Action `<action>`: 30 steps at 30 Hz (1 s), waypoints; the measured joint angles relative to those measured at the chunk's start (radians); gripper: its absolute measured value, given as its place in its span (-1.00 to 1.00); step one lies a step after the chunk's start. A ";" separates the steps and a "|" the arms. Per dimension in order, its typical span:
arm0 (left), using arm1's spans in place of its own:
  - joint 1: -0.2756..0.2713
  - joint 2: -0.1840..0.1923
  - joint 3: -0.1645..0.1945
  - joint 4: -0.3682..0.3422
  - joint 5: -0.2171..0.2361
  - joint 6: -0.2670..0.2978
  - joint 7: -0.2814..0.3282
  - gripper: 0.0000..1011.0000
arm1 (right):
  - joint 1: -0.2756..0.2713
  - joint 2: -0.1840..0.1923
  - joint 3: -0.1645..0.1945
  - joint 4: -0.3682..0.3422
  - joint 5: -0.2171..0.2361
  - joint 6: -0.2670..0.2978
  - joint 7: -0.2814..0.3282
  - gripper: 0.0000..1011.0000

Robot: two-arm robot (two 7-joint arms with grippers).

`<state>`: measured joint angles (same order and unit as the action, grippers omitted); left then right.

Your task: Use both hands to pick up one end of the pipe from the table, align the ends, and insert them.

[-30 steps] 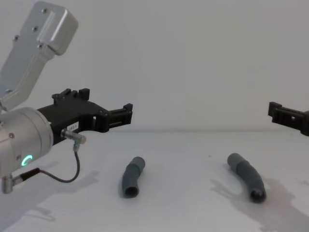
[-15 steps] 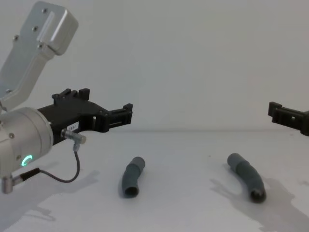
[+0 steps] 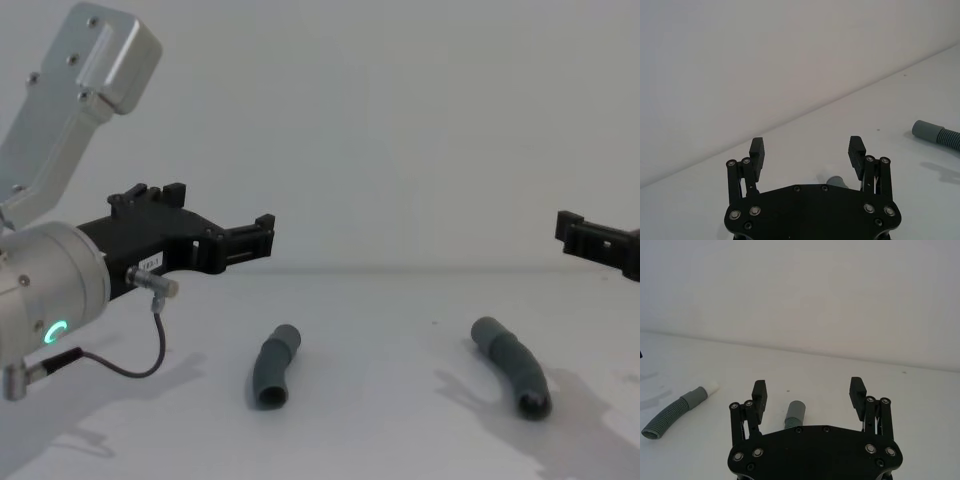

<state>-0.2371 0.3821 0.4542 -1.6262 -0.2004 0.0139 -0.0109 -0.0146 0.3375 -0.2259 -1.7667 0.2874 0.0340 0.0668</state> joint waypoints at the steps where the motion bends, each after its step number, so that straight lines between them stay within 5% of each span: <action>1: 0.000 0.000 0.000 0.000 0.000 0.000 0.000 0.98 | 0.000 0.000 0.000 0.000 0.000 0.000 0.000 0.99; 15: -0.002 -0.002 0.000 0.001 0.000 0.000 -0.001 0.98 | 0.000 0.000 0.000 0.000 0.000 0.000 0.000 0.99; 30: -0.074 -0.099 -0.001 0.050 -0.052 0.116 -0.004 0.98 | 0.000 0.000 0.000 0.000 0.000 0.000 0.000 0.99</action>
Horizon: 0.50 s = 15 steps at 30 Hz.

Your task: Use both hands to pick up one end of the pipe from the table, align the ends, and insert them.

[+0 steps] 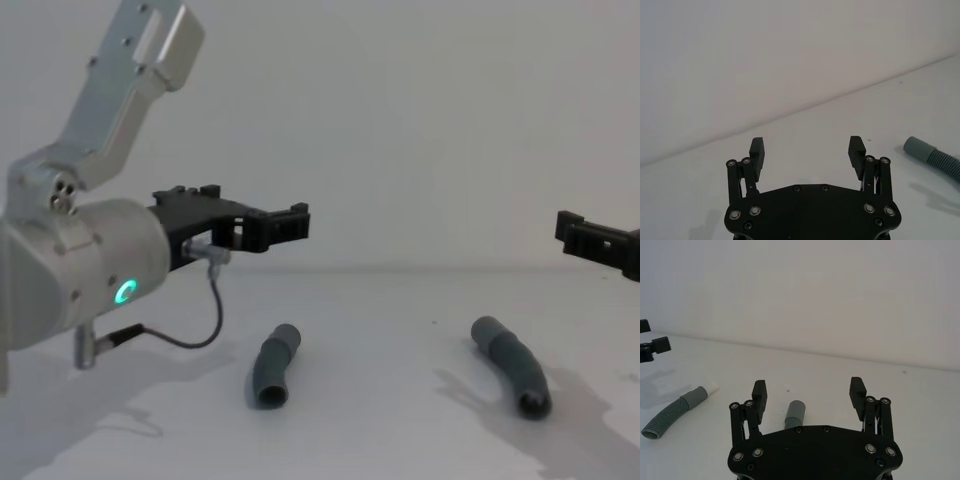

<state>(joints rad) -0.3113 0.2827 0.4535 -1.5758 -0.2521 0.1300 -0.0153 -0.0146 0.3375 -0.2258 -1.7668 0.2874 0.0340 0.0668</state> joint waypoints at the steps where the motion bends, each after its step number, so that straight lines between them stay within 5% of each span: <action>1: -0.007 -0.011 -0.001 0.000 -0.008 0.026 0.003 0.98 | 0.000 0.000 0.000 0.000 0.000 0.000 0.000 0.99; 15: -0.057 -0.070 0.013 -0.042 -0.028 0.297 0.054 0.98 | 0.000 0.000 0.000 0.000 0.000 0.000 0.000 0.99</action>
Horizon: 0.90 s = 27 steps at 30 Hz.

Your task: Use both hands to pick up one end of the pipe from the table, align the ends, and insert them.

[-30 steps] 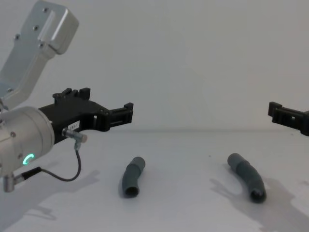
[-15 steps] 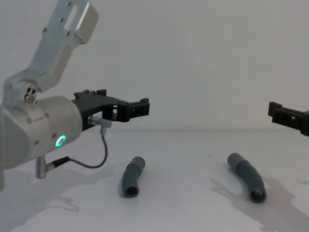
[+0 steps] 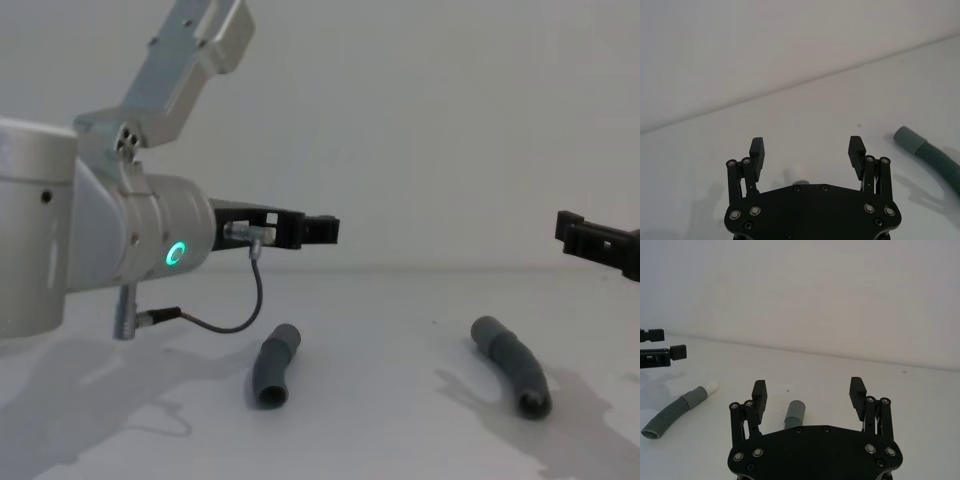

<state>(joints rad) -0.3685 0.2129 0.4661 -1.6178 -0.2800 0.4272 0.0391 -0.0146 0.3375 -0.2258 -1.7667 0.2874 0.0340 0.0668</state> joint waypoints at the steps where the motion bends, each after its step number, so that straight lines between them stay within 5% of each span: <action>1: -0.001 -0.001 0.002 -0.002 0.002 0.014 0.003 0.98 | 0.000 0.000 0.000 0.000 0.000 0.000 0.000 0.99; 16: -0.013 -0.004 0.049 -0.079 0.039 0.255 0.043 0.98 | 0.000 0.000 0.000 0.000 0.000 0.000 0.000 0.99; 27: 0.026 -0.026 0.040 -0.102 0.044 0.286 0.072 0.98 | 0.000 0.000 0.000 0.000 0.000 0.000 0.000 0.99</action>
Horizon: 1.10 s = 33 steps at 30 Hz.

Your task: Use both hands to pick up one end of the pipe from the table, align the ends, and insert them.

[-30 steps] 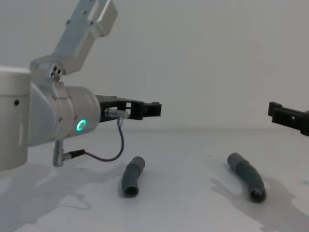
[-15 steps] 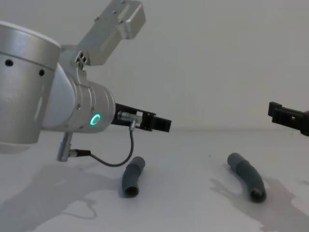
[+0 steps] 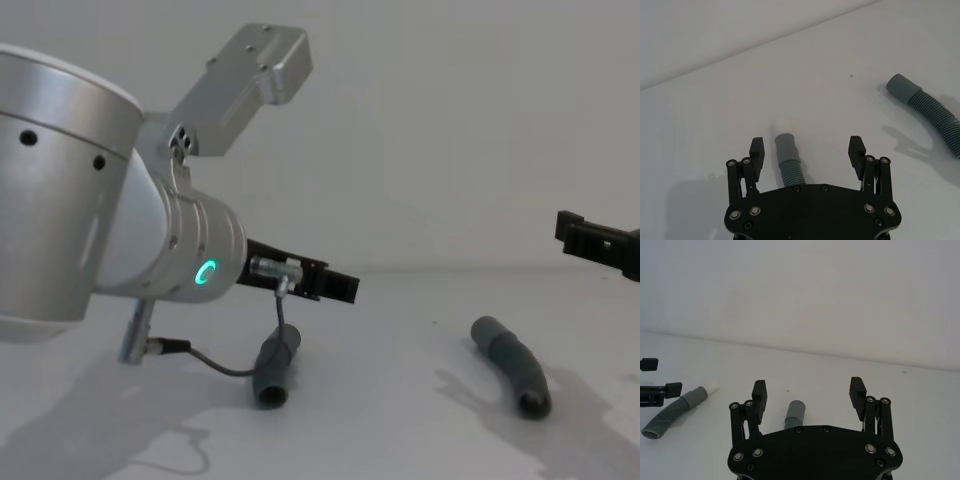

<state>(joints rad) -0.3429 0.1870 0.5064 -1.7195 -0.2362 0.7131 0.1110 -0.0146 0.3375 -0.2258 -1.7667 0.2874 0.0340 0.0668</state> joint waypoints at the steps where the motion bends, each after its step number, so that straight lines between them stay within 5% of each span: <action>1: 0.003 -0.003 -0.002 0.000 0.000 -0.002 0.002 0.98 | 0.000 0.000 0.000 0.000 0.000 0.000 0.000 0.99; 14: 0.025 -0.044 -0.026 0.043 0.005 -0.061 0.029 0.98 | 0.000 0.000 0.000 0.000 0.000 0.000 0.000 0.99; 33: 0.043 -0.092 -0.055 0.095 0.013 -0.074 0.065 0.98 | 0.000 0.000 0.000 0.000 0.000 0.000 0.000 0.99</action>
<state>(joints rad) -0.2994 0.0951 0.4514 -1.6244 -0.2235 0.6393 0.1757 -0.0146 0.3375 -0.2258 -1.7667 0.2874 0.0340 0.0668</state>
